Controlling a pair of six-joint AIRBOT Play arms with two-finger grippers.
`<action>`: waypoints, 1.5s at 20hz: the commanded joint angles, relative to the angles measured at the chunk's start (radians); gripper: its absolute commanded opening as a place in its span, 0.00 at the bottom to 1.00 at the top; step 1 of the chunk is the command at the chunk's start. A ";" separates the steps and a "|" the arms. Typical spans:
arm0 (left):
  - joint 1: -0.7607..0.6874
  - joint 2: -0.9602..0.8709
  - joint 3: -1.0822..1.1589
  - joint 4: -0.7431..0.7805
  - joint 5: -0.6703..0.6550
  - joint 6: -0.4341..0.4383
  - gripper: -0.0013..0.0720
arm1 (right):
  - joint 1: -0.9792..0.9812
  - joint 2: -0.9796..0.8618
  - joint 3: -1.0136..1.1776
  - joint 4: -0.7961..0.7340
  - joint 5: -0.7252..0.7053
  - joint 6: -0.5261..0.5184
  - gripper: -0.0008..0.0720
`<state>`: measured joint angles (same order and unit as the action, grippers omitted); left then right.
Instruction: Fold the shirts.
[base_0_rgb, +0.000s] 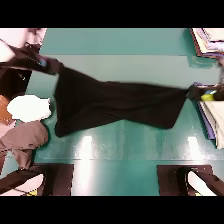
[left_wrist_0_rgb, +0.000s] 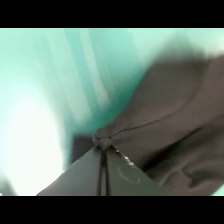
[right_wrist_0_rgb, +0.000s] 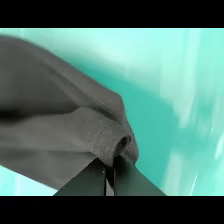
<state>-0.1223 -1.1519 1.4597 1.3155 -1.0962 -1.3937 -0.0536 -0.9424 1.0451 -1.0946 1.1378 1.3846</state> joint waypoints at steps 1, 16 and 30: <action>0.000 0.182 0.143 0.034 0.011 -0.004 0.05 | -0.039 0.137 0.217 -0.007 0.023 0.000 0.04; 0.000 0.302 0.600 0.110 0.072 -0.084 0.05 | -0.235 0.077 0.876 -0.004 0.365 0.047 0.04; 0.001 -0.567 0.426 0.107 0.045 -0.100 0.05 | 0.094 -0.563 0.494 -0.200 0.177 0.185 0.04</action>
<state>-0.1226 -1.5887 1.8885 1.4242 -1.0985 -1.4876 0.0143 -1.3838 1.5654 -1.2835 1.4364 1.5612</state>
